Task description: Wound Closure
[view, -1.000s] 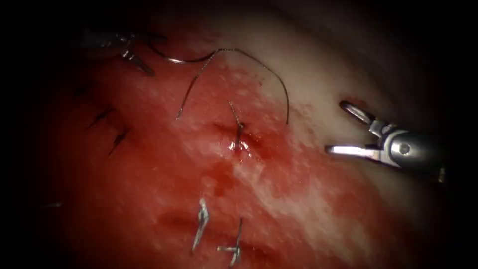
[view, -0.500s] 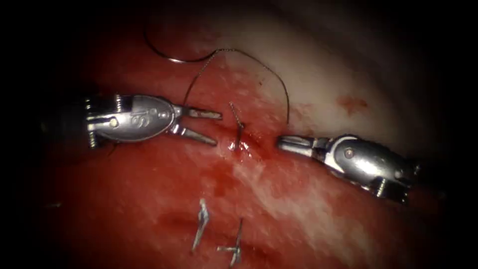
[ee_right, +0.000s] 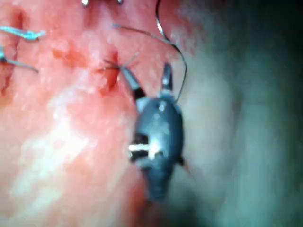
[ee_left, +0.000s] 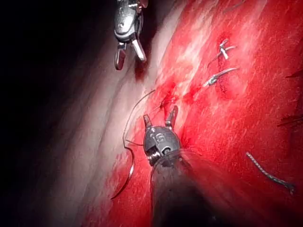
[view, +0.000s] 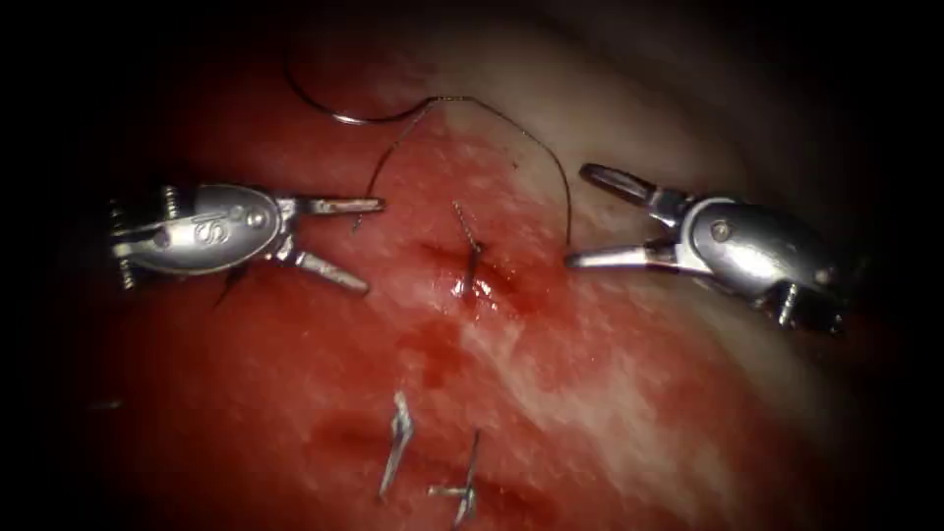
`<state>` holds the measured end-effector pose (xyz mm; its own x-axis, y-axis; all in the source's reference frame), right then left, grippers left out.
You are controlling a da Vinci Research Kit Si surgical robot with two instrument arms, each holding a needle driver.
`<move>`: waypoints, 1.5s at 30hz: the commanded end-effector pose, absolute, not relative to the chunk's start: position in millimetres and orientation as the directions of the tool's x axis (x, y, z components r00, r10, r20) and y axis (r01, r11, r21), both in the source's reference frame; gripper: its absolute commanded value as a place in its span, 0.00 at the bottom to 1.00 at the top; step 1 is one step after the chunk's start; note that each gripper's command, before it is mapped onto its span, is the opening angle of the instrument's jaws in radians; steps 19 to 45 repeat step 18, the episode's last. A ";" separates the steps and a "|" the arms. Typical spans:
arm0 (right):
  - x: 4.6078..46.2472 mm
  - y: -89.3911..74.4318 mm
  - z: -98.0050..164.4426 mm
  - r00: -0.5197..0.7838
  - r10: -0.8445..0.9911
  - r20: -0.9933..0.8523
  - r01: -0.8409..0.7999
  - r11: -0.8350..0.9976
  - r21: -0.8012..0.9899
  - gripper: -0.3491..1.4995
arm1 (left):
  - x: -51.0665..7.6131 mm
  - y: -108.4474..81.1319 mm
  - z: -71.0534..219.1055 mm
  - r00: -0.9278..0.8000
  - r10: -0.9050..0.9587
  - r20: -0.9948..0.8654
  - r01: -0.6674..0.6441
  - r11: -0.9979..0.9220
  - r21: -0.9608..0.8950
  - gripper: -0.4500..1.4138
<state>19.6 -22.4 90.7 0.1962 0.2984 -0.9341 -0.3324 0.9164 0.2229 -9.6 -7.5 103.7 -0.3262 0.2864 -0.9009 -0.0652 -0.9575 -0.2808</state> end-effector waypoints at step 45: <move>19.2 -23.8 90.8 0.222 0.268 -0.937 -0.252 0.945 0.211 0.92 | -9.6 -6.9 102.7 -0.267 0.325 -0.907 -0.108 -0.945 -0.307 0.54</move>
